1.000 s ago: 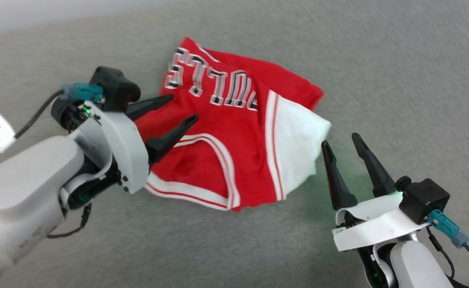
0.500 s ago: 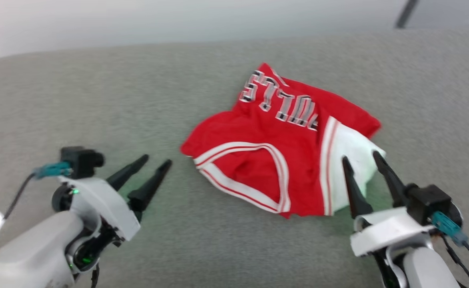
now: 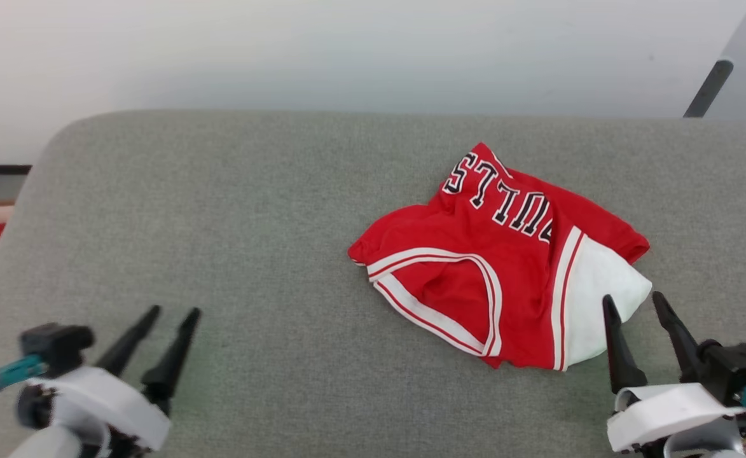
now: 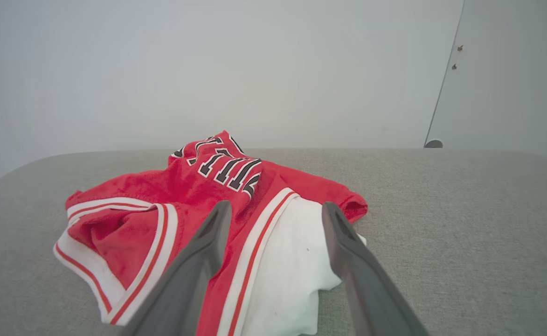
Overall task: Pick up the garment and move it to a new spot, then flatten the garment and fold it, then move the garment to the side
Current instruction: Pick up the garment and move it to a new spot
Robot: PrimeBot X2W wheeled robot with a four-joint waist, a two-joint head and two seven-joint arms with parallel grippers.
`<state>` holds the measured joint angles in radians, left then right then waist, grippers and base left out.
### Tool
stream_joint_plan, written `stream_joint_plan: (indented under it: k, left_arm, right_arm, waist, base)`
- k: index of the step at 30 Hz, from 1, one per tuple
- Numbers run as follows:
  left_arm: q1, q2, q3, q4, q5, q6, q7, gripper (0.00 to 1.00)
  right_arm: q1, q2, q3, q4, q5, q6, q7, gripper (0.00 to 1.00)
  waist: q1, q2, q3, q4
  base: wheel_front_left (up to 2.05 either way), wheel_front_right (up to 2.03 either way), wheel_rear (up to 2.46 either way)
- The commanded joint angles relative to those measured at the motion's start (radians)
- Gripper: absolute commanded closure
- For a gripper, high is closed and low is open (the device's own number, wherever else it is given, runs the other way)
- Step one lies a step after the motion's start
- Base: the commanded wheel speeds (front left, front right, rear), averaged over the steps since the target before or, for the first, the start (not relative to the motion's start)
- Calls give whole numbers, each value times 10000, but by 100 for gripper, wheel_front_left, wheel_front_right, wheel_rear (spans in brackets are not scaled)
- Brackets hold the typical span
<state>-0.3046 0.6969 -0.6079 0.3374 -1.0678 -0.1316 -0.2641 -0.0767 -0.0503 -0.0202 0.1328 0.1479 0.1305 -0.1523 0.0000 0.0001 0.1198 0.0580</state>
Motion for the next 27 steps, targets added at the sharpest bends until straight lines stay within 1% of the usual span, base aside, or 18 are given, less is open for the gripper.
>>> stream_joint_plan:
  k: [1,4,6,9,12,15,17,18,22,27]
  left_arm:
    - [264,-38,431,-85,292,18,6,0]
    - [908,-258,1611,-370,1360,18,7,0]
    - [1345,-502,2401,-572,2152,18,5,0]
    - [1907,-867,3323,-970,3398,29,5,0]
    - [2416,-1350,4215,-1408,4400,42,6,0]
    - [2884,-1898,4982,-1683,5026,46,6,0]
    - [3168,-2097,5276,-1696,5498,42,6,0]
    - [3269,-2256,5377,-1671,5615,39,6,0]
    - [3535,-2565,5643,-1552,6049,27,5,0]
    - [3538,-2651,5645,-1665,6153,23,6,0]
  right_arm:
    - [167,0,-61,-120,-49,3,29,0]
    - [371,0,-237,-393,-2,3,118,0]
    - [505,0,-319,-548,96,4,163,0]
    - [613,5,-400,-730,187,4,197,0]
    - [700,2,-423,-904,242,4,214,0]
    - [716,2,-397,-997,280,3,153,0]
    - [760,3,-395,-990,354,4,88,0]
    - [802,5,-397,-955,386,4,39,0]
    - [827,2,-368,-828,473,4,-86,0]
    - [714,2,-384,-725,493,4,-138,0]
  waist:
    - [0,-1,-161,32]
    - [0,-1,-295,-47]
    - [0,-1,-417,-104]
    - [0,-1,-573,-180]
    - [0,-1,-650,-244]
    - [0,-1,-680,-295]
    - [0,-1,-678,-324]
    - [0,-1,-675,-333]
    - [0,-1,-619,-360]
    - [0,-1,-566,-334]
  base:
    - [0,0,0]
    - [0,0,0]
    - [0,0,0]
    - [0,0,0]
    - [0,0,0]
    - [0,0,0]
    - [0,0,0]
    - [0,0,0]
    - [0,0,0]
    - [0,0,0]
